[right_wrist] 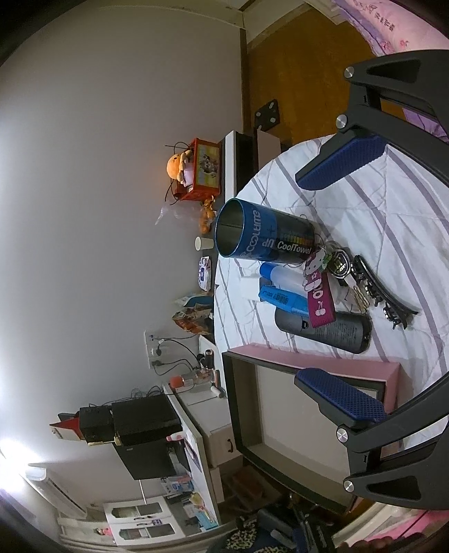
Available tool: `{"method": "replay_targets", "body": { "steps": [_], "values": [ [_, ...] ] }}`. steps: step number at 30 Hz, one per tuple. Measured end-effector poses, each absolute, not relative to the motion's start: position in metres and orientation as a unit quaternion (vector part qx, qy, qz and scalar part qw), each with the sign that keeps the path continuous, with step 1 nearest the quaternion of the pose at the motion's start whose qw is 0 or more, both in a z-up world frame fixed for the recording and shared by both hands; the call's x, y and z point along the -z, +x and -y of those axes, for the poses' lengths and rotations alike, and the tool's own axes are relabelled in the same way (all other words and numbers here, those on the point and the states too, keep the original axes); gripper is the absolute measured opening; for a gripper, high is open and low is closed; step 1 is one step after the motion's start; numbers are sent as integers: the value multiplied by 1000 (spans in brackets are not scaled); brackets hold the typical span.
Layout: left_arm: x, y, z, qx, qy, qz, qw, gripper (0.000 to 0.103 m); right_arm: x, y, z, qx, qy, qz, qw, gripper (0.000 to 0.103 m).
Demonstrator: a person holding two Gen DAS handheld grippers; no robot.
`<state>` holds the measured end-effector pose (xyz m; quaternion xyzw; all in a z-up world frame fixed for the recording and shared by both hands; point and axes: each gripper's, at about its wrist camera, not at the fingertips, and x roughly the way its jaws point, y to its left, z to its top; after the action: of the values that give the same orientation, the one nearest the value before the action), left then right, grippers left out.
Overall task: Organize rigid objects
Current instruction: 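Move both tools toward the bed, right tool approaching the blue can, then grasp the blue-and-black can with the right gripper while left gripper clamps tray rim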
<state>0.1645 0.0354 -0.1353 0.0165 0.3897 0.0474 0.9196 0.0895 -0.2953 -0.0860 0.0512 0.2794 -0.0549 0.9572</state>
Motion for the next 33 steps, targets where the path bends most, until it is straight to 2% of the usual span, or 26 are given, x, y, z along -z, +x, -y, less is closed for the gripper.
{"method": "replay_targets", "body": {
  "steps": [6, 8, 16, 21, 23, 33],
  "values": [
    [157, 179, -35, -18, 5, -430, 903, 72, 89, 92, 298, 55, 51, -285, 956, 103],
    [162, 183, -33, -18, 9, -440, 898, 60, 91, 92, 299, 57, 51, -288, 955, 103],
    [179, 189, -23, 24, 6, -479, 878, 28, 97, 92, 309, 64, 58, -301, 950, 103],
    [182, 187, -20, 17, 20, -476, 879, 22, 103, 93, 317, 69, 63, -307, 947, 103],
    [182, 187, -22, 15, 20, -476, 879, 17, 106, 94, 320, 70, 66, -305, 947, 103],
    [175, 179, -32, 31, 13, -472, 881, 14, 117, 99, 331, 48, 94, -301, 948, 103]
  ]
}}
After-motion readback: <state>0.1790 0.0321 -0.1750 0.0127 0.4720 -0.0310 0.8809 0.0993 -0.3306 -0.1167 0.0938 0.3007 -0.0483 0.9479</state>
